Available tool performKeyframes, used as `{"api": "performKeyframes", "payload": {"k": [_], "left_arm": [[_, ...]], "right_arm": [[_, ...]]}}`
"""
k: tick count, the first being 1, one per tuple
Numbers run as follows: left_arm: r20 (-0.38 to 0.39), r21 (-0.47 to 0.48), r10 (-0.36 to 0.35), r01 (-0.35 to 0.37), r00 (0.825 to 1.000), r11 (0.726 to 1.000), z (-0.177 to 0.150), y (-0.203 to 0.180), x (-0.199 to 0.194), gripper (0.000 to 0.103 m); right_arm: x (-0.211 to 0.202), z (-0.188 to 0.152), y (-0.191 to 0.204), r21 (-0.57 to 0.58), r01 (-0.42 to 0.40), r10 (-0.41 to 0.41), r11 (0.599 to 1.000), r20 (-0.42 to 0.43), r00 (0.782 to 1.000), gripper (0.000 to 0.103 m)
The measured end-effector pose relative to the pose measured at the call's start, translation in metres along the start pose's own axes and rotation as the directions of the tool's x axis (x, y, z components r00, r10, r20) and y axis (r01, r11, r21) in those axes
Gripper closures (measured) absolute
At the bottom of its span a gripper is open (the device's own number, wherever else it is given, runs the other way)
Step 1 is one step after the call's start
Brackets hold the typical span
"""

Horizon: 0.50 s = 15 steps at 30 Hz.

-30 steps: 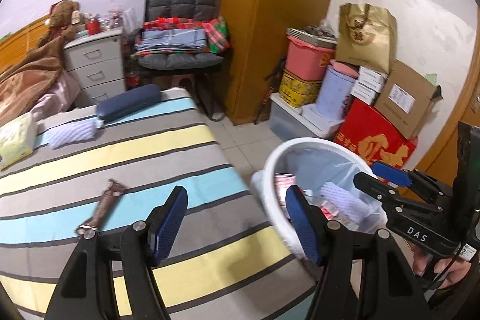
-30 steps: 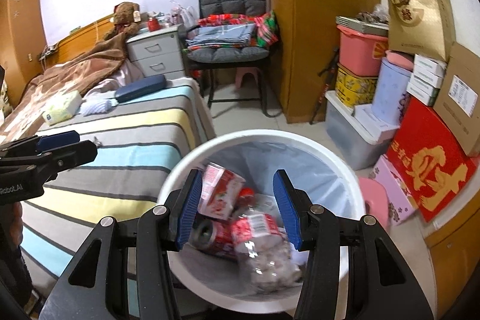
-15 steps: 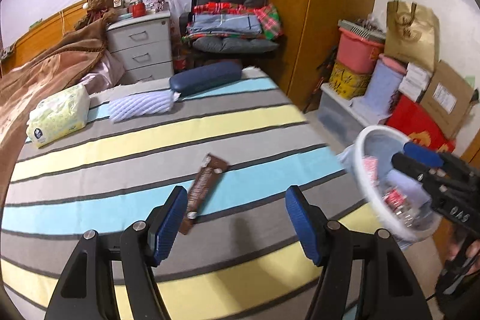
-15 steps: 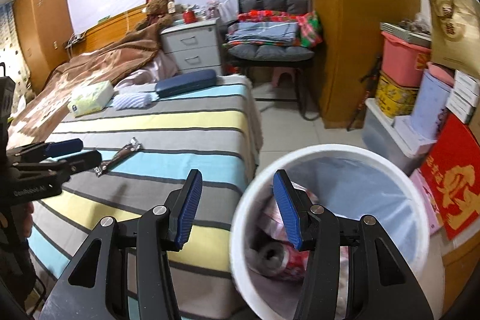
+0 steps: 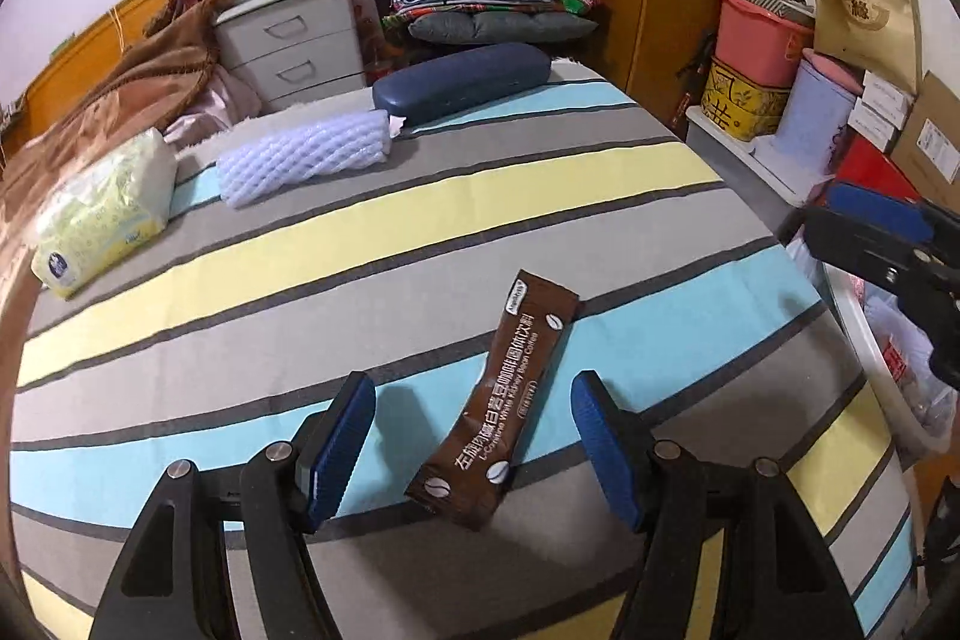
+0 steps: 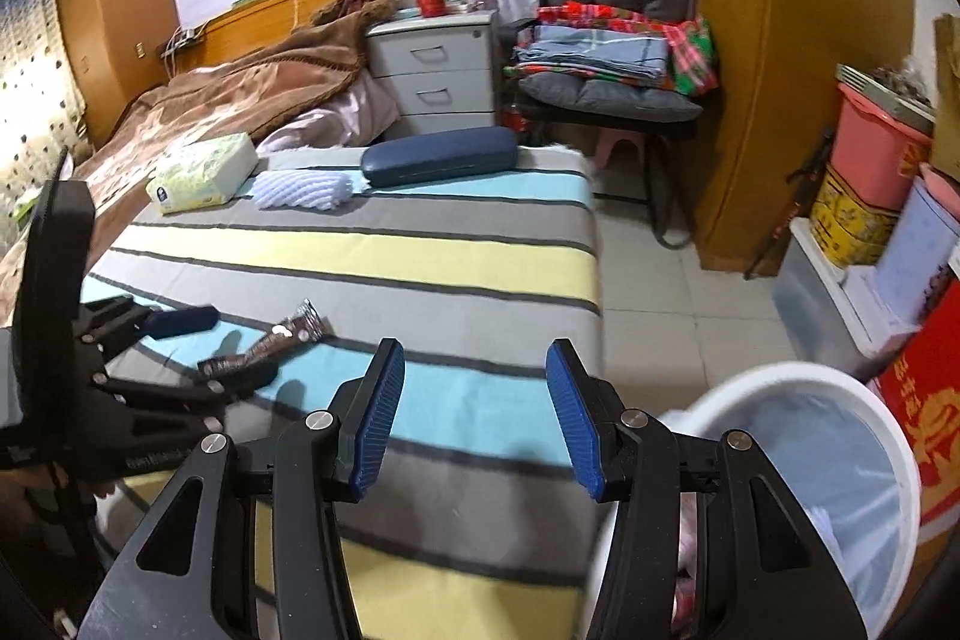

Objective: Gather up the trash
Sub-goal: 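Grasp the brown coffee sachet with the left tool while the right tool grasps the second foam net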

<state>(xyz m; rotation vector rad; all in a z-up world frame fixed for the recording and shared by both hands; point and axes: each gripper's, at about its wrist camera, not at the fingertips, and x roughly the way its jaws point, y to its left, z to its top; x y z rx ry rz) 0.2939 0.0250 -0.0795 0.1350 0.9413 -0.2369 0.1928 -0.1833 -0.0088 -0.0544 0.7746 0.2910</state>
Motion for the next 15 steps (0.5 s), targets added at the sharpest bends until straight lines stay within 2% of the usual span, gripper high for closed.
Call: {"api": "performKeyframes", "payload": {"k": [4, 6, 11, 13, 15], "left_arm": [[-0.014, 0.002, -0.006, 0.006, 1.0, 1.0, -0.001, 0.005, 0.006, 0.036], [-0.015, -0.008, -0.02, 0.02, 1.0, 1.0, -0.001, 0.009, 0.006, 0.04], [-0.003, -0.027, -0.012, 0.012, 1.0, 1.0, -0.002, 0.023, 0.003, 0.065], [0.0, -0.047, -0.008, 0.008, 1.0, 0.999, -0.003, 0.032, 0.003, 0.07], [0.003, -0.071, 0.0, 0.001, 1.0, 0.997, -0.004, 0.042, 0.002, 0.07]], "right_arm": [[0.006, 0.01, 0.006, -0.029, -0.019, 0.019, 0.999, 0.004, 1.0, 0.052], [0.012, 0.015, 0.009, -0.039, -0.037, 0.036, 0.999, -0.006, 0.999, 0.052], [0.03, 0.025, 0.022, -0.074, -0.075, 0.073, 0.994, -0.023, 0.997, 0.052], [0.038, 0.029, 0.026, -0.088, -0.088, 0.086, 0.992, -0.03, 0.996, 0.052], [0.045, 0.034, 0.03, -0.102, -0.11, 0.108, 0.989, -0.031, 0.994, 0.052]]}}
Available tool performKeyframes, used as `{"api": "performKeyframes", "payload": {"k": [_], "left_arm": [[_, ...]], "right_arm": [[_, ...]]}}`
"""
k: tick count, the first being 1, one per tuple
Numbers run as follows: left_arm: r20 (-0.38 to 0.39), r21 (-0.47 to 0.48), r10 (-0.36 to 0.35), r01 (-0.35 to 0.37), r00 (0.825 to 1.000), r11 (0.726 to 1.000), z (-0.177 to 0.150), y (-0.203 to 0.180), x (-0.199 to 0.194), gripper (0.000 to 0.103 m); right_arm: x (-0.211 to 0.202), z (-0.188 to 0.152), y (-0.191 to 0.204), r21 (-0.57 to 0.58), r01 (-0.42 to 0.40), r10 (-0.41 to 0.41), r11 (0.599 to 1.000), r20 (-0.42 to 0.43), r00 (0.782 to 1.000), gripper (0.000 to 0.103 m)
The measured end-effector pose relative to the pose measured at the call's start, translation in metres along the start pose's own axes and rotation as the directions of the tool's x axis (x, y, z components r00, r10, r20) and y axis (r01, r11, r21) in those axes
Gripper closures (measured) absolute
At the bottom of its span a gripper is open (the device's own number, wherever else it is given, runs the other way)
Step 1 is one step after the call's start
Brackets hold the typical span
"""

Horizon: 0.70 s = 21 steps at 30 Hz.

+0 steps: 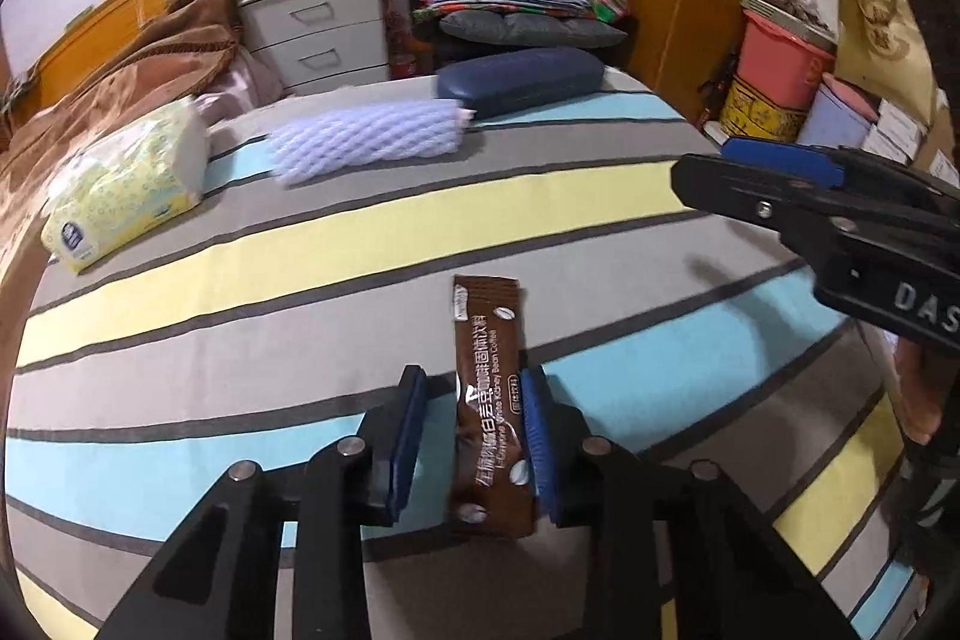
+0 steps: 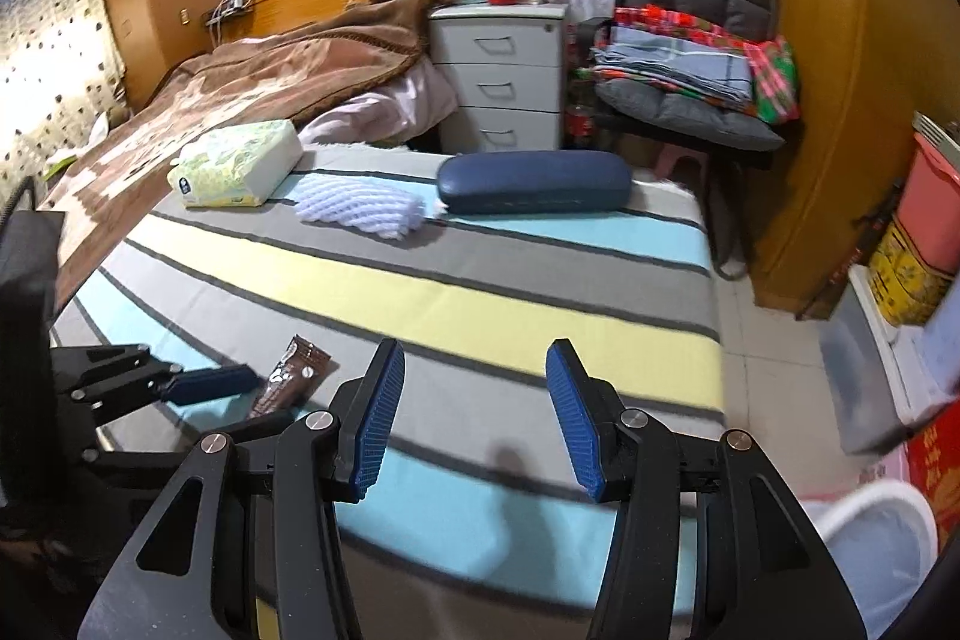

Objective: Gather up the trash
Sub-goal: 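Grasp the brown coffee sachet with the left tool while the right tool grasps the second foam net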

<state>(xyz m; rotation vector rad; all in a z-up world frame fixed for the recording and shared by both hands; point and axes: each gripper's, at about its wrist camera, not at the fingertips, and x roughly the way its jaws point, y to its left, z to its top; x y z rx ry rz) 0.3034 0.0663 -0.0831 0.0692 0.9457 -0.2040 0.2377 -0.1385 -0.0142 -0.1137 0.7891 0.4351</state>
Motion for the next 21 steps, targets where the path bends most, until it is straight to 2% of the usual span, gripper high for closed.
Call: {"api": "performKeyframes", "payload": {"k": [9, 13, 15, 17, 21], "left_arm": [[0.01, -0.142, 0.046, -0.044, 0.999, 0.989, -0.001, 0.053, -0.003, 0.07], [0.021, -0.193, 0.092, -0.086, 0.996, 0.977, -0.003, 0.073, -0.004, 0.07], [0.028, -0.221, 0.087, -0.078, 0.996, 0.972, -0.005, 0.082, -0.005, 0.07], [0.034, -0.241, 0.075, -0.065, 0.997, 0.968, -0.005, 0.088, -0.006, 0.07], [0.046, -0.256, 0.067, -0.053, 0.997, 0.965, -0.007, 0.092, -0.006, 0.07]], "right_arm": [[0.041, 0.031, 0.018, -0.079, -0.101, 0.1, 0.992, -0.015, 0.995, 0.052], [0.053, 0.046, 0.028, -0.145, -0.162, 0.162, 0.976, -0.013, 0.987, 0.052], [0.061, 0.054, 0.031, -0.168, -0.179, 0.18, 0.969, -0.01, 0.984, 0.05], [0.07, 0.061, 0.035, -0.175, -0.206, 0.206, 0.963, -0.015, 0.978, 0.043], [0.083, 0.068, 0.044, -0.228, -0.237, 0.234, 0.944, -0.041, 0.971, 0.043]]}}
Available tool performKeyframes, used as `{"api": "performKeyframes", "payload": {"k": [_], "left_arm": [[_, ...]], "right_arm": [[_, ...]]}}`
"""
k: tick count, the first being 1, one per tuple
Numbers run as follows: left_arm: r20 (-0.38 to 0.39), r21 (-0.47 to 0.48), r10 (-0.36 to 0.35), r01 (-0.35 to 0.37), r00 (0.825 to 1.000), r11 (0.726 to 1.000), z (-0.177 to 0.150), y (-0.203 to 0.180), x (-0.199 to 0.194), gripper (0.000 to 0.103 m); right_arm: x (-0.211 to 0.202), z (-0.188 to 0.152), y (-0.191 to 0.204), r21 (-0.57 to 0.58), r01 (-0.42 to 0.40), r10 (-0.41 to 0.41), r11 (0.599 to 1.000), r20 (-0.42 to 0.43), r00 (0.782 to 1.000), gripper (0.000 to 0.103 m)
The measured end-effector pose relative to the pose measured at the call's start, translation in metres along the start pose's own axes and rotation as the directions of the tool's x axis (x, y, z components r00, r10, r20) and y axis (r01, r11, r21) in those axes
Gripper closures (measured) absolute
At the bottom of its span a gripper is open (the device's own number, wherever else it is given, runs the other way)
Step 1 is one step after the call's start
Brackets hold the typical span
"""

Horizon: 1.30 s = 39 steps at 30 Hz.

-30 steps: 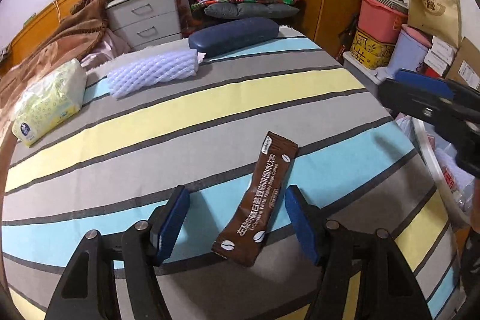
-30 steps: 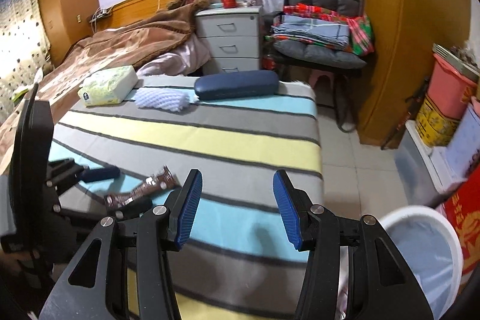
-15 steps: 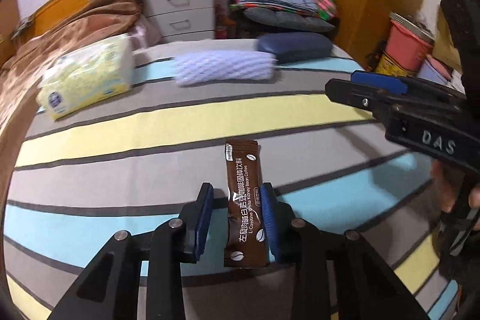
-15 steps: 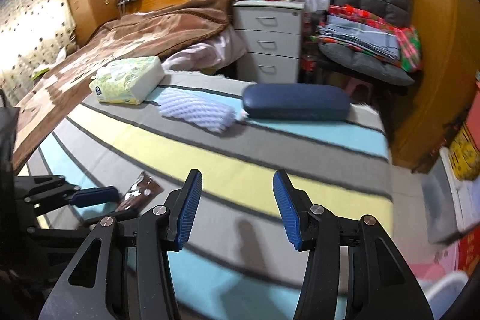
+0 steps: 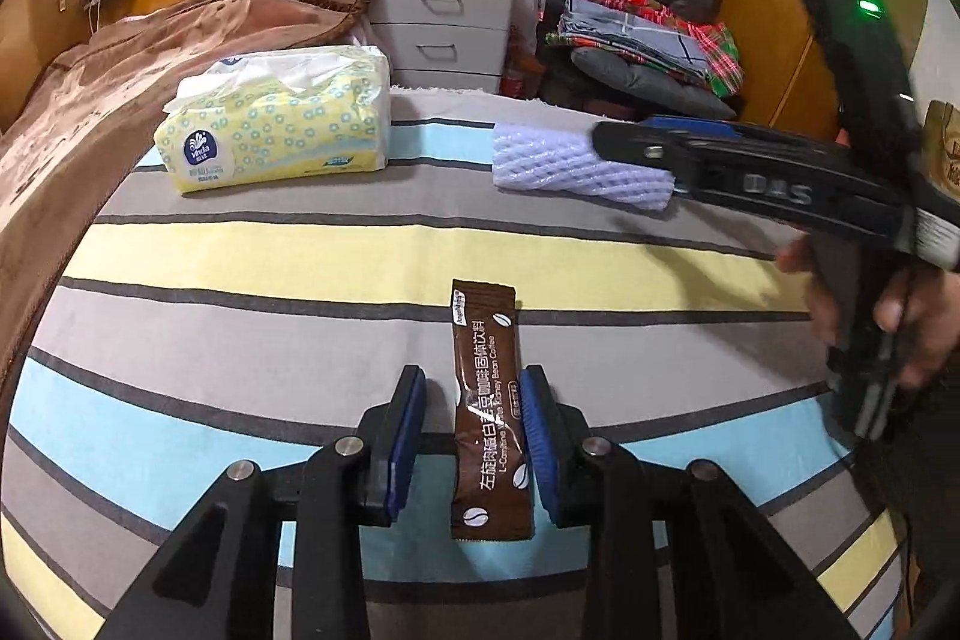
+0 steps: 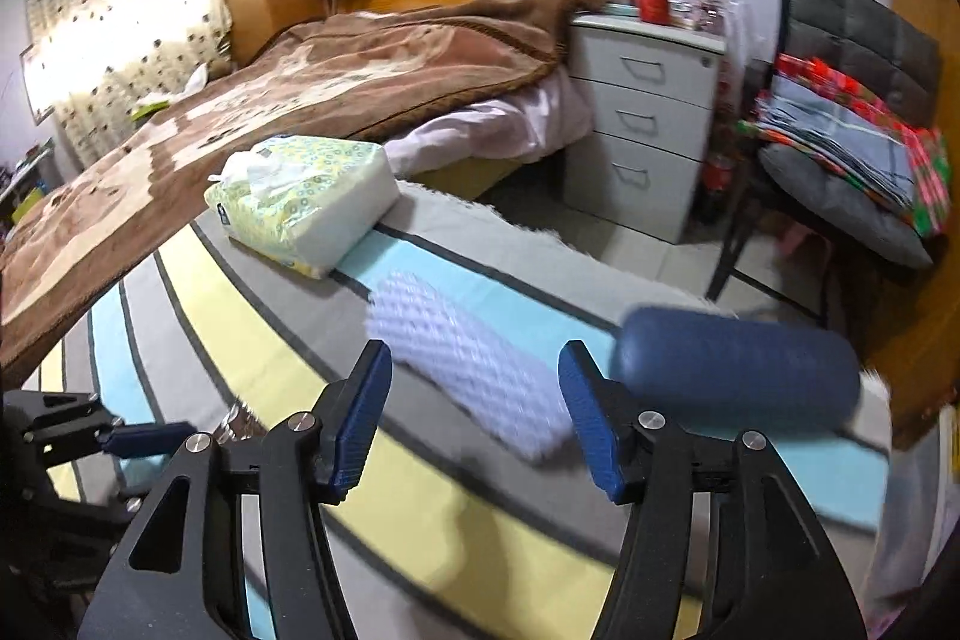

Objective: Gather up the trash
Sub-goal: 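Grasp the brown coffee sachet with the left tool while the right tool grasps the second foam net, then carry the coffee sachet and foam net over the trash bin with both tools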

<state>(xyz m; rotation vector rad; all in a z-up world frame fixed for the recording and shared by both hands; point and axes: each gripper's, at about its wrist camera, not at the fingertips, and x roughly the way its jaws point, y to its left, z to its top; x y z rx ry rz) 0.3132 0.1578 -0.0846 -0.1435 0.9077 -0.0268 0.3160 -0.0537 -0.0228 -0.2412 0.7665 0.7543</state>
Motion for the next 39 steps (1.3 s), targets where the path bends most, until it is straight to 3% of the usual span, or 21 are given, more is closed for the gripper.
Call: {"api": "performKeyframes", "payload": {"k": [3, 8, 13, 20, 29, 31, 35, 39], "left_arm": [[0.007, -0.002, 0.0, 0.0, 1.0, 1.0, 0.0, 0.0, 0.001, 0.07], [0.017, -0.007, -0.014, 0.014, 1.0, 1.0, -0.002, 0.0, 0.0, 0.065], [0.024, -0.027, -0.03, 0.03, 0.999, 0.999, -0.001, 0.003, 0.0, 0.065], [0.021, -0.017, -0.017, 0.017, 1.0, 1.0, -0.001, 0.002, 0.0, 0.065], [0.016, 0.005, 0.017, -0.017, 1.0, 1.0, 0.0, -0.004, 0.002, 0.065], [0.017, 0.01, 0.03, -0.031, 0.999, 0.999, -0.001, -0.006, 0.002, 0.067], [0.019, -0.011, 0.039, -0.039, 0.999, 0.999, 0.0, -0.002, 0.001, 0.081], [0.014, -0.008, 0.029, -0.029, 0.999, 1.0, -0.001, -0.004, -0.001, 0.081]], "right_arm": [[0.012, 0.006, 0.002, -0.068, 0.012, -0.014, 0.998, -0.025, 1.0, 0.043], [0.03, 0.006, -0.001, -0.098, -0.047, 0.036, 0.994, -0.109, 0.993, 0.043], [0.026, 0.002, 0.009, -0.153, -0.057, 0.035, 0.987, -0.144, 0.989, 0.042], [0.019, -0.005, 0.013, -0.102, -0.011, -0.006, 0.995, -0.161, 0.987, 0.043], [0.009, -0.013, 0.015, -0.071, 0.063, -0.073, 0.995, -0.152, 0.986, 0.077], [0.006, -0.015, 0.016, -0.062, 0.074, -0.082, 0.995, -0.147, 0.986, 0.078], [-0.005, -0.021, 0.019, -0.044, 0.11, -0.115, 0.993, -0.126, 0.985, 0.078], [-0.019, -0.027, 0.018, -0.002, 0.126, -0.126, 0.992, -0.095, 0.988, 0.079]]}}
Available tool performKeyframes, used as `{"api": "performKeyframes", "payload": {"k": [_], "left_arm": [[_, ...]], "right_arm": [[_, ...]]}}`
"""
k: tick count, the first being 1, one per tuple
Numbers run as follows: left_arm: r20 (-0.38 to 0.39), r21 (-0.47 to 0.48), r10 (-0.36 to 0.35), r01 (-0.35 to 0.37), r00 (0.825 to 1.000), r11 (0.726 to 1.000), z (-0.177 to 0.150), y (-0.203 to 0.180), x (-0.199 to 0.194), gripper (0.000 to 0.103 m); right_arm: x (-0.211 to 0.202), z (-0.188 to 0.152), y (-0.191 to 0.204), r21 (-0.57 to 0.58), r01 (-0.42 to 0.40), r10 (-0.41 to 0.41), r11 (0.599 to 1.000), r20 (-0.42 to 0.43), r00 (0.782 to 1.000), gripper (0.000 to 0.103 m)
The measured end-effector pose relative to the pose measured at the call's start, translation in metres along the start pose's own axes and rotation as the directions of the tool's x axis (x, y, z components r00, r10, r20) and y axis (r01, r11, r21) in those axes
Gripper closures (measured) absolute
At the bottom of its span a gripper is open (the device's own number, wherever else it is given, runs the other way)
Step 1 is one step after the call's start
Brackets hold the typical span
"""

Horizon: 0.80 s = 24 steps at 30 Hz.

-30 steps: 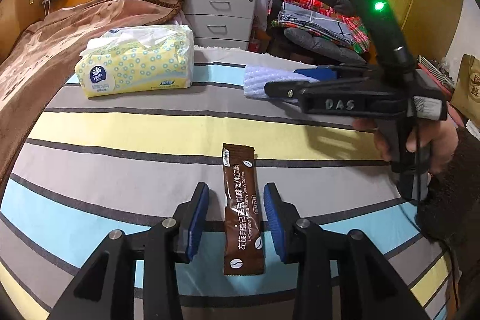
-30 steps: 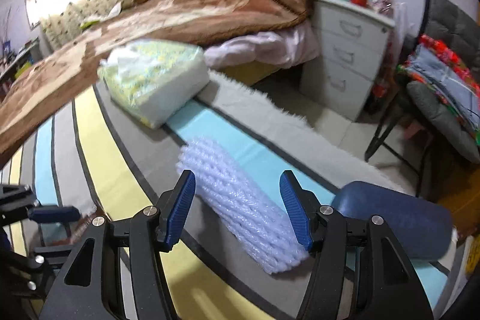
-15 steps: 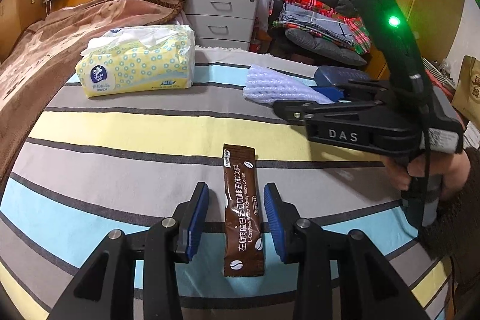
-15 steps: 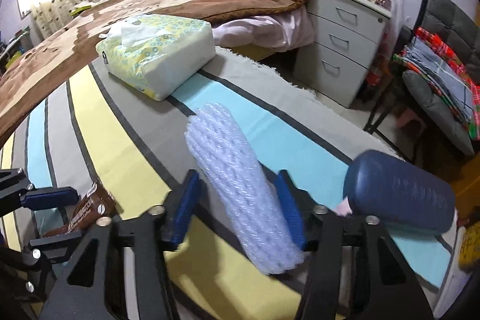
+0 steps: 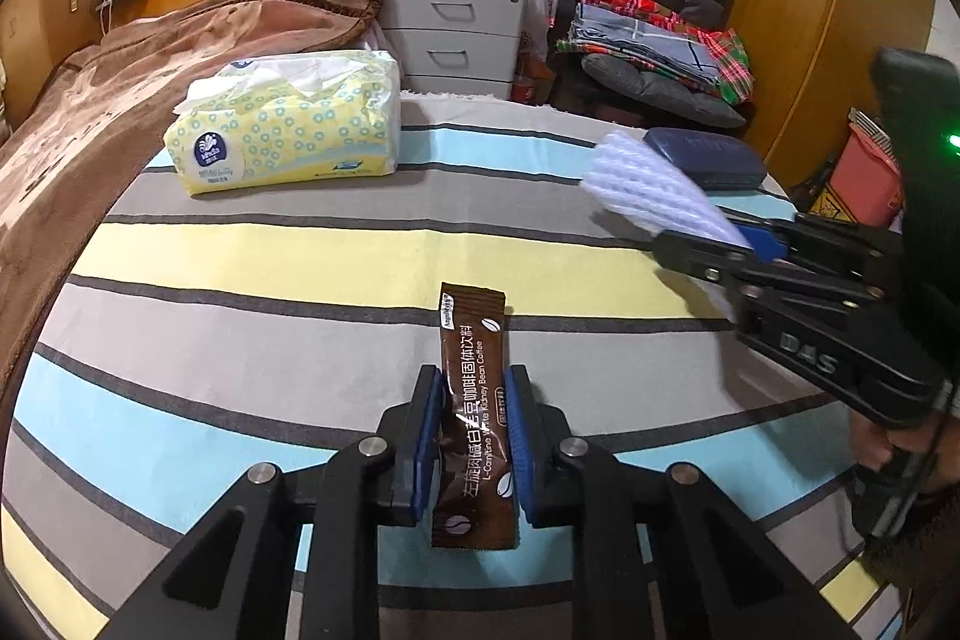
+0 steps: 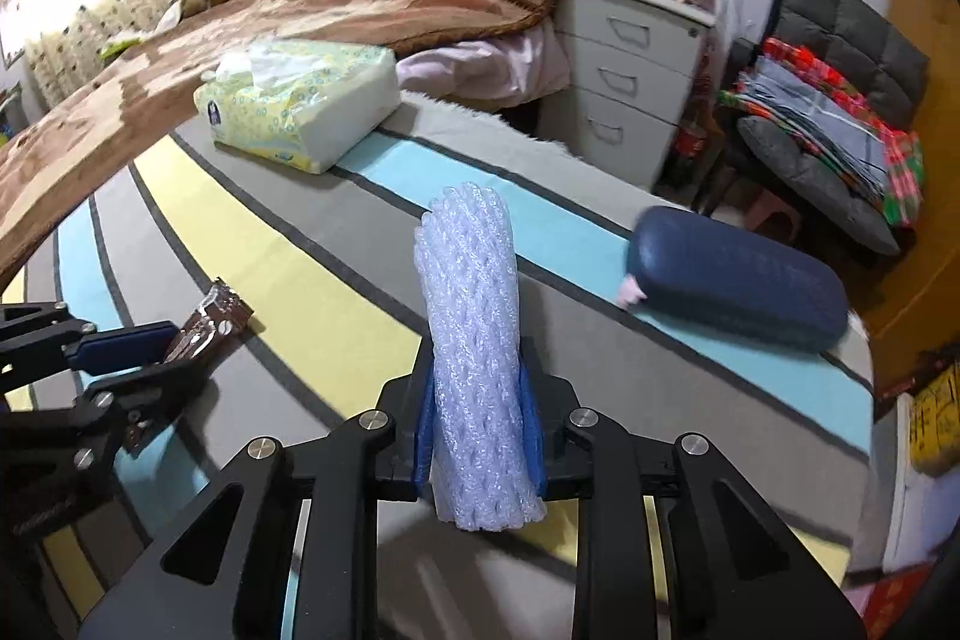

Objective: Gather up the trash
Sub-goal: 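Carry the coffee sachet and foam net over the trash bin with both tools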

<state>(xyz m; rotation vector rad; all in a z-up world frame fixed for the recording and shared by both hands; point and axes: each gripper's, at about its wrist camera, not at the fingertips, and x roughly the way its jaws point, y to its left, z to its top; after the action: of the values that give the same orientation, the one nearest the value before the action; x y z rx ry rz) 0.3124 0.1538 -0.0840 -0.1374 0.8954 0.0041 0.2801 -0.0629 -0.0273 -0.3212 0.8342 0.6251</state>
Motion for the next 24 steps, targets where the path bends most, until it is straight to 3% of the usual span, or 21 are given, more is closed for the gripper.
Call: {"api": "performKeyframes", "payload": {"k": [24], "left_arm": [[0.088, 0.089, -0.061, 0.053, 0.994, 0.995, -0.02, -0.065, -0.087, 0.081]], "right_arm": [[-0.082, -0.05, 0.0, 0.187, 0.031, -0.056, 0.982, 0.127, 0.99, 0.079]]}}
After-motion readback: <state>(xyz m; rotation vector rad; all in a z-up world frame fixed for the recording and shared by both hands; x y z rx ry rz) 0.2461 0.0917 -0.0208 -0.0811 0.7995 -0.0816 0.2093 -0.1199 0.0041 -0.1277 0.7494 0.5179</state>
